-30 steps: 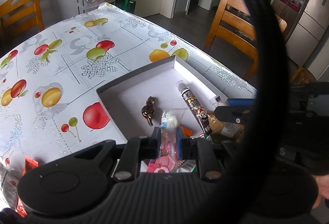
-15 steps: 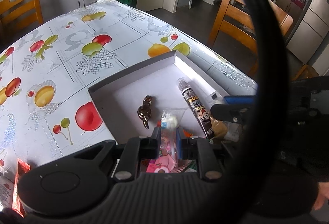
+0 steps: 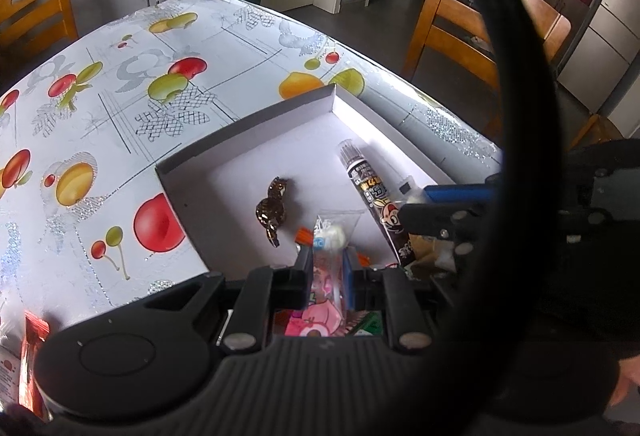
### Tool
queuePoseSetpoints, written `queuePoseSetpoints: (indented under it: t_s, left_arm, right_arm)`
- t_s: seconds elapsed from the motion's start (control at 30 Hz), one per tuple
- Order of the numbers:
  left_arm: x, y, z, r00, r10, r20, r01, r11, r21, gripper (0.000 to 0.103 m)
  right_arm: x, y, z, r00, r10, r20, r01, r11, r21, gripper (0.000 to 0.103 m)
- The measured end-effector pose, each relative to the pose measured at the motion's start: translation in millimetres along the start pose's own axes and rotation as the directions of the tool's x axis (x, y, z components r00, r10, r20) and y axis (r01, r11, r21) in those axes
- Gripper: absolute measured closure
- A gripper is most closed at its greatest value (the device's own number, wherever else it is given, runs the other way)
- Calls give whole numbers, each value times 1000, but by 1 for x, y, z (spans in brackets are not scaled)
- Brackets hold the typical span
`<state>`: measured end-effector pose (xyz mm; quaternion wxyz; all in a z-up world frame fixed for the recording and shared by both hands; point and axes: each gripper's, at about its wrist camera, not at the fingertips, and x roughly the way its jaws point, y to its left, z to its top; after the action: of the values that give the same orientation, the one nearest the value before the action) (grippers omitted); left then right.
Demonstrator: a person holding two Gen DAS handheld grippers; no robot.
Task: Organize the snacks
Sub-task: 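Lower both held snacks into the white box, then open the left gripper to drop the clear packet while the right drops the white candy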
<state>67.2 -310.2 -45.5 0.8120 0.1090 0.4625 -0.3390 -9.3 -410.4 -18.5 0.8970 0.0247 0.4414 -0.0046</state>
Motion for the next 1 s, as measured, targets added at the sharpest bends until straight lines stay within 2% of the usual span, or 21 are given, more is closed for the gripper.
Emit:
queuePoseSetpoints:
  t_s: [0.47, 0.77, 0.83, 0.9, 1.0]
  left_arm:
    - [8, 0, 1, 1000, -3, -12, 3, 1000, -12, 91]
    - [10, 0, 0, 1000, 20, -13, -21, 1000, -15, 91]
    - [10, 0, 0, 1000, 23, -14, -23, 1000, -17, 90]
    - [11, 0, 1, 999, 33, -15, -33, 999, -14, 88]
    - [10, 2, 1, 999, 38, -13, -39, 999, -15, 84]
  right_arm:
    - [7, -5, 1, 1000, -10, -9, 10, 1000, 12, 87]
    - [10, -5, 2, 1000, -23, -13, 23, 1000, 15, 85]
    - [10, -6, 2, 1000, -27, -14, 27, 1000, 16, 83]
    - [10, -8, 3, 1000, -27, -12, 27, 999, 24, 73]
    - [8, -8, 2, 999, -35, -6, 35, 999, 33, 70]
